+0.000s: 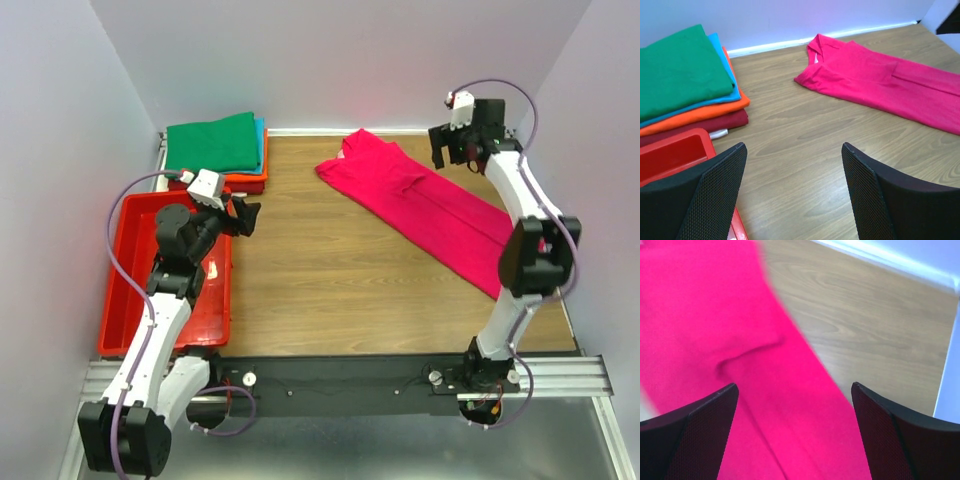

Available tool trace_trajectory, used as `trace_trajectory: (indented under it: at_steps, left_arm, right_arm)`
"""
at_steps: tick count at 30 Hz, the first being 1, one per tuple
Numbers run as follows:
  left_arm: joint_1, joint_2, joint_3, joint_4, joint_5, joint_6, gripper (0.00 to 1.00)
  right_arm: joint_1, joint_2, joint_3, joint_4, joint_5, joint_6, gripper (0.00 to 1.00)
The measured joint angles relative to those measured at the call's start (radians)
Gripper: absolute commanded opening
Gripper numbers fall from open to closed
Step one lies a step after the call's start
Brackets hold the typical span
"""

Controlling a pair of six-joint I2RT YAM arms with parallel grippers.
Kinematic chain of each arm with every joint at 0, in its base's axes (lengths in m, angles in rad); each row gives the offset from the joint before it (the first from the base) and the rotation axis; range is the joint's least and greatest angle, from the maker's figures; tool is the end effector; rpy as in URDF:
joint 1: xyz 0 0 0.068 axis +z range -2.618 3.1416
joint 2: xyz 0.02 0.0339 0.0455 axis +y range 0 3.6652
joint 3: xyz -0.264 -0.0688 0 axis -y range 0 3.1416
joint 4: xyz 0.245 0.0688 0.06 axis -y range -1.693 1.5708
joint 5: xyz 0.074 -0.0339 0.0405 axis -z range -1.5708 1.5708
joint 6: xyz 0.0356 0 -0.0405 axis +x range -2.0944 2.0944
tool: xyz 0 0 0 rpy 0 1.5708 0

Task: Fold and stack the t-shirts
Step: Fold the tshirt

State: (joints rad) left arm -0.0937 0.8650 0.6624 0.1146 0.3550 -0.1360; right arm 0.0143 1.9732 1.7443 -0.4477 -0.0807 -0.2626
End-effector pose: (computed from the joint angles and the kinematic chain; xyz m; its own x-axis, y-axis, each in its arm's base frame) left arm 0.2057 -0.0318 0.3145 -0.1453 -0.1140 -0.9828 0.4166 0.8939 -0.1653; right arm 0.4609 0.0095 0.2907 -0.5846 -0.2671 -0.7661 -0.2370 0.9593 -0.1537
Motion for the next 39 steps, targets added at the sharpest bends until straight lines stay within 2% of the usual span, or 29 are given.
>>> trace_trajectory:
  at_steps: [4,6,7,9,10,13,19,22,24,25,26,30,35,37,39]
  left_arm:
    - [0.0,-0.024,0.0,0.01,0.008,-0.002,0.84]
    - [0.0,-0.029,0.0,0.014,0.016,-0.003,0.84]
    - [0.0,-0.03,0.0,0.017,0.02,-0.004,0.84]
    - [0.0,-0.03,0.0,0.018,0.024,-0.006,0.84]
    - [0.0,-0.03,0.0,0.018,0.025,-0.007,0.84]
    - [0.0,-0.03,0.0,0.018,0.029,-0.008,0.84]
    - [0.0,-0.033,0.0,0.018,0.041,-0.009,0.84]
    - [0.0,-0.036,0.0,0.018,0.044,-0.01,0.84]
    - [0.0,-0.038,0.0,0.018,0.047,-0.011,0.84]
    - [0.0,-0.038,0.0,0.018,0.048,-0.011,0.84]
    - [0.0,-0.039,0.0,0.018,0.049,-0.011,0.84]
    - [0.0,-0.042,0.0,0.018,0.051,-0.011,0.84]
    - [0.0,-0.045,-0.001,0.018,0.058,-0.013,0.84]
    - [0.0,-0.046,-0.001,0.019,0.06,-0.014,0.84]
    - [0.0,-0.046,-0.001,0.019,0.061,-0.014,0.84]
  right_arm:
    - [0.013,-0.265,-0.262,0.001,-0.227,-0.194,1.0]
    - [0.048,-0.335,-0.362,-0.025,-0.266,-0.265,0.98]
    - [0.095,-0.364,-0.429,-0.039,-0.248,-0.309,0.91]
    - [0.195,-0.392,-0.543,-0.031,-0.188,-0.35,0.82]
    - [0.267,-0.399,-0.61,-0.035,-0.15,-0.362,0.69]
    - [0.389,-0.386,-0.721,-0.056,-0.03,-0.362,0.62]
    - [0.391,-0.376,-0.795,-0.018,0.225,-0.338,0.59]
    - [0.392,-0.376,-0.825,0.0,0.301,-0.332,0.58]
    - [0.392,-0.367,-0.837,0.012,0.334,-0.328,0.53]
    - [0.392,-0.36,-0.841,0.018,0.347,-0.324,0.43]
    - [0.392,-0.354,-0.844,0.022,0.355,-0.321,0.39]
    - [0.393,-0.312,-0.85,0.043,0.414,-0.305,0.32]
    - [0.393,-0.3,-0.856,0.056,0.439,-0.295,0.07]
    - [0.395,-0.299,-0.858,0.056,0.438,-0.294,0.0]
    - [0.4,-0.299,-0.857,0.052,0.433,-0.292,0.0]
